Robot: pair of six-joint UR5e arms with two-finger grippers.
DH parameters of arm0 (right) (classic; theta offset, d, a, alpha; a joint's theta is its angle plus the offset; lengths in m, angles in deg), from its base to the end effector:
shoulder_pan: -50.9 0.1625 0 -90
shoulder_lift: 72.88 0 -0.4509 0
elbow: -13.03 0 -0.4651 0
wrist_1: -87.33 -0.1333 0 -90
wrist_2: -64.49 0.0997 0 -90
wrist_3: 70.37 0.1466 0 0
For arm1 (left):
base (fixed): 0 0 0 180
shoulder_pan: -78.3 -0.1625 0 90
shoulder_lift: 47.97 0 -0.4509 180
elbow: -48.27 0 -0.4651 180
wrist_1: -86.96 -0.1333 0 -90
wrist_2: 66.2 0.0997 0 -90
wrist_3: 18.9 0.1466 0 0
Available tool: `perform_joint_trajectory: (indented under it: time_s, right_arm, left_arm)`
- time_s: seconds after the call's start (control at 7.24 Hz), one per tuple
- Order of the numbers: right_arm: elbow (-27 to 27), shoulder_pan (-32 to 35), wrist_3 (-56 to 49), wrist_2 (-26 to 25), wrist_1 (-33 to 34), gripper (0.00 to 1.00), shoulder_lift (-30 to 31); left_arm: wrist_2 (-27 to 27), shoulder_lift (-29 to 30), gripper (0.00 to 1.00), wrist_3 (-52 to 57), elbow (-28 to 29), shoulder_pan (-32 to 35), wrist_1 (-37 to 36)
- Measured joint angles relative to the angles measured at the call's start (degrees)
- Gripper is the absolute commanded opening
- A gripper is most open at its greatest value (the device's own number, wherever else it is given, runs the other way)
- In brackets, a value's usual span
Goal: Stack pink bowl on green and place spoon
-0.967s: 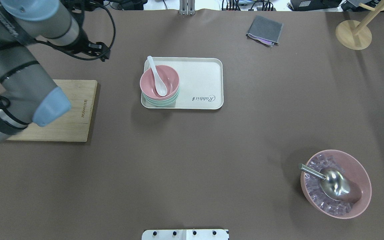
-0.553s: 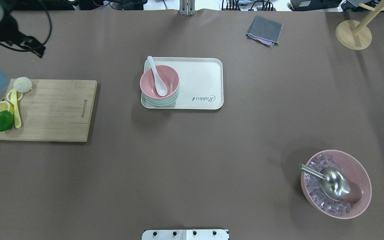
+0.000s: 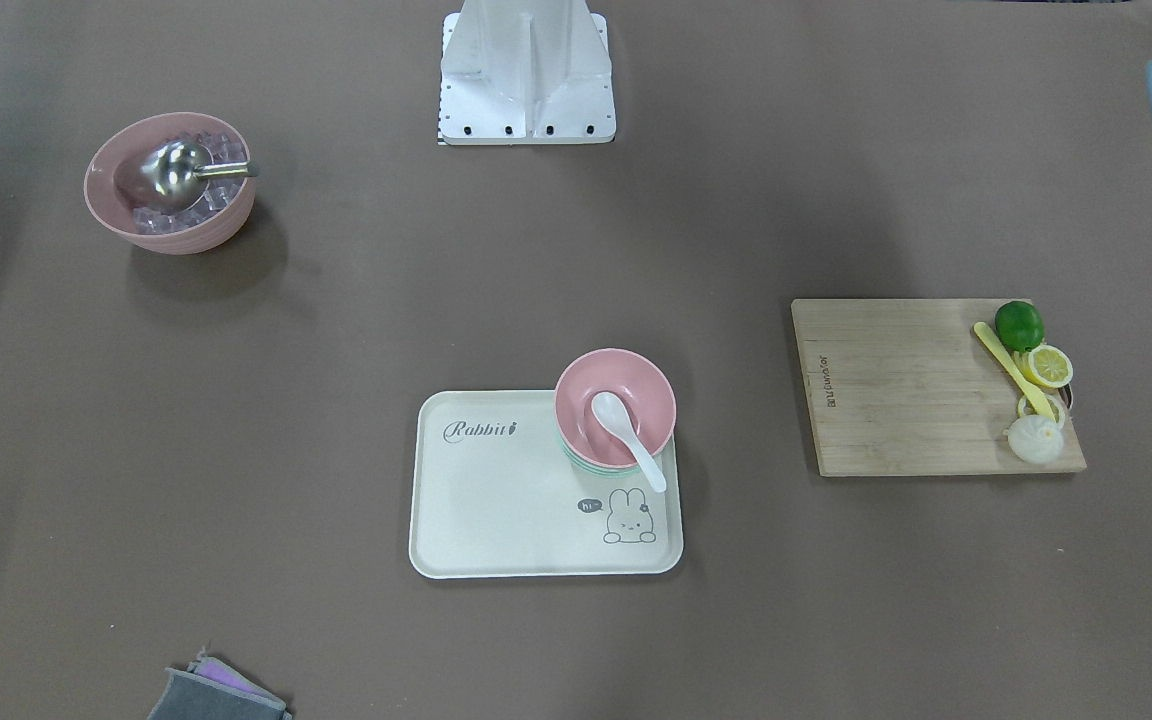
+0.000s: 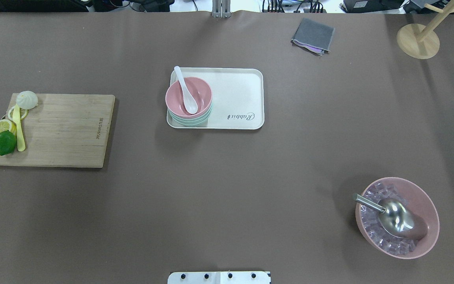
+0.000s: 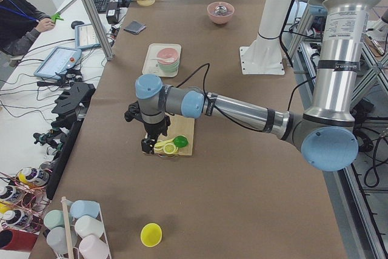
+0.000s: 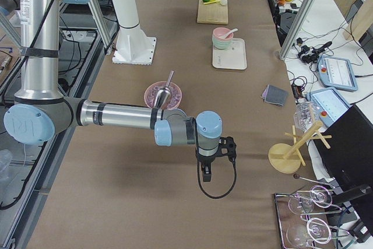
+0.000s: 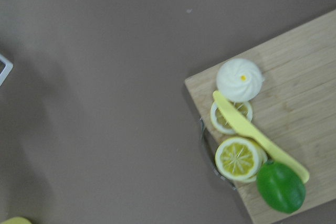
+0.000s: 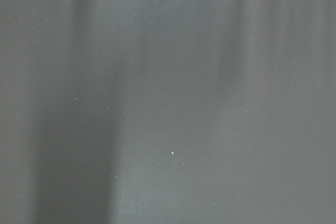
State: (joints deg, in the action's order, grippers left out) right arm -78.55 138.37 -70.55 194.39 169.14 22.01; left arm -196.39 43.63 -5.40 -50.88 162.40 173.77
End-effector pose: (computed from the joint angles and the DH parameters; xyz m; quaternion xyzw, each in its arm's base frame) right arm 0.0156 -0.5360 0.7422 0.0330 -0.3416 -0.0367 0.9385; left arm 0.0214 -0.5840 0.6244 0.0845 0.3380 0.1802 0.9199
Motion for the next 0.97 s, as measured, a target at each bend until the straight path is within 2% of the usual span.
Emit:
perform_joint_trajectory:
  time_s: [0.28, 0.55, 0.97]
  right_arm:
    - [0.00, 0.05, 0.00, 0.00, 0.02, 1.00, -0.13]
    - [-0.06, 0.06, 0.00, 0.04, -0.04, 1.00, -0.36]
    - [-0.15, 0.07, 0.00, -0.23, -0.09, 1.00, -0.42]
  left_arm:
    - [-0.33, -4.50, 0.98, 0.78, 0.20, 2.31, -0.14]
    - [0.08, -5.47, 0.98, 0.45, 0.71, 4.32, -0.55]
    - [6.58, -5.39, 0.98, 0.89, -0.06, 4.39, -0.08]
